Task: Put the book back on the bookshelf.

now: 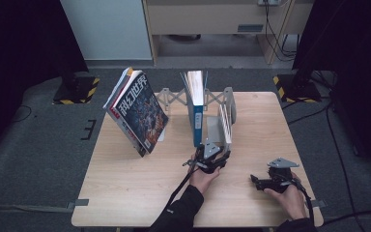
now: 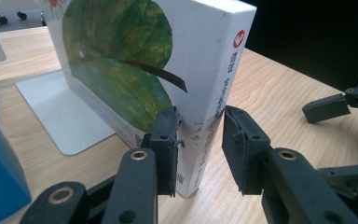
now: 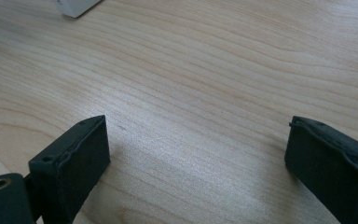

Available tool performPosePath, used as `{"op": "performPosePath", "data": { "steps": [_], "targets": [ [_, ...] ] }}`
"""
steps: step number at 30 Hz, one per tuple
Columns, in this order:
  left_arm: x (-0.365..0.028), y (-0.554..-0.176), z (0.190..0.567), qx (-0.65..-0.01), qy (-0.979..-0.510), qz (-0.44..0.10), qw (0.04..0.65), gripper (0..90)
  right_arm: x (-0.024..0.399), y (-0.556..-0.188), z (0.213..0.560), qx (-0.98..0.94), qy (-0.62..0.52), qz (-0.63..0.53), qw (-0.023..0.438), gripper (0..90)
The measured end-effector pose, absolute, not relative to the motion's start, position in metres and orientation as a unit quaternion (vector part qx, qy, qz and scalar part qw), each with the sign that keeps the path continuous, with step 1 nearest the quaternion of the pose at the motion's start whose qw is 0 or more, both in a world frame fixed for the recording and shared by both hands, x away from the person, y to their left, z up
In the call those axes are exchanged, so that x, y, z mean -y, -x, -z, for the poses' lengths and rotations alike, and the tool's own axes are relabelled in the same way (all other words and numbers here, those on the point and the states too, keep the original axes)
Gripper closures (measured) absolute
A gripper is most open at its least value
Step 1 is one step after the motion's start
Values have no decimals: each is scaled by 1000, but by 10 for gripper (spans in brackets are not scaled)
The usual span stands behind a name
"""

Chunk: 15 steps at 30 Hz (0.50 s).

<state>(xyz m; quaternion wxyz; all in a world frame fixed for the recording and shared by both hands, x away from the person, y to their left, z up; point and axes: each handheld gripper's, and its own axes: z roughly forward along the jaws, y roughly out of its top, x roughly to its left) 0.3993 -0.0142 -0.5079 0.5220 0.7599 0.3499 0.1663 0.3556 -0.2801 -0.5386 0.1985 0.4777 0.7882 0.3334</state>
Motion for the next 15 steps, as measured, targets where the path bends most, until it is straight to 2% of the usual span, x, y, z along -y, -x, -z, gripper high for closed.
{"op": "performPosePath", "data": {
  "steps": [15],
  "targets": [
    [21,-432,510,-367,-756,-181,510,626,280,-356,539,-788,-478,-333,198,68]
  ]
}}
